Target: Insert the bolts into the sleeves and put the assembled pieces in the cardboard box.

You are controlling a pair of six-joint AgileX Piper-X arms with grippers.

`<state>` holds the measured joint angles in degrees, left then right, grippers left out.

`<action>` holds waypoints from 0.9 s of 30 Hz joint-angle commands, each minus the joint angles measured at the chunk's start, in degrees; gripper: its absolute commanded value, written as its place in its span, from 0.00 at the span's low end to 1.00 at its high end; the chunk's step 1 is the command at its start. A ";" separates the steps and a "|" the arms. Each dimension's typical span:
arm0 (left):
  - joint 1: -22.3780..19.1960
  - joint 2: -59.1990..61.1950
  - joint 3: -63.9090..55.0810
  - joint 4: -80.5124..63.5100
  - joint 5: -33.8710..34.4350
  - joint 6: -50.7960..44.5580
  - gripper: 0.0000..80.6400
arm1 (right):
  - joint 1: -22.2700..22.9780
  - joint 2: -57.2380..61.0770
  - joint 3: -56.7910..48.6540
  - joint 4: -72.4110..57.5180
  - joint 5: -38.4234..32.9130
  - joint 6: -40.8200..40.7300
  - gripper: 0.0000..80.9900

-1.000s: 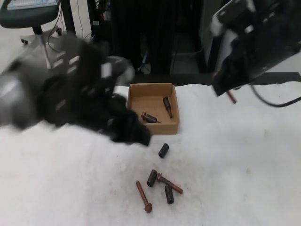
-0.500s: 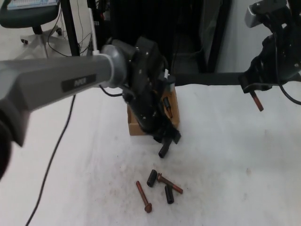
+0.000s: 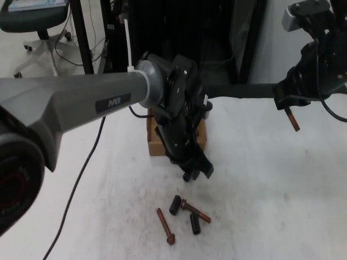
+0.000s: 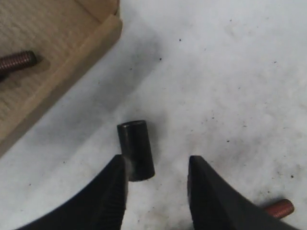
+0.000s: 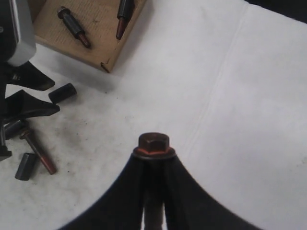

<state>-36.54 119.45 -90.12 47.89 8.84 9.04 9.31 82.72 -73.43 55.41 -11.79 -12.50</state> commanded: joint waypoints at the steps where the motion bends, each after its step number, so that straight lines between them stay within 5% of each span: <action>1: -0.13 -0.22 -0.51 -0.12 -1.57 -0.06 0.48 | -0.25 -0.97 0.01 0.92 -2.17 0.55 0.01; 27: -0.13 2.17 -0.74 -3.39 -2.48 -0.06 0.48 | -0.25 -0.97 0.01 1.35 -2.29 0.53 0.01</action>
<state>-36.54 122.02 -90.39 44.98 6.99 9.04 9.31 82.72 -73.32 56.58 -13.26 -12.42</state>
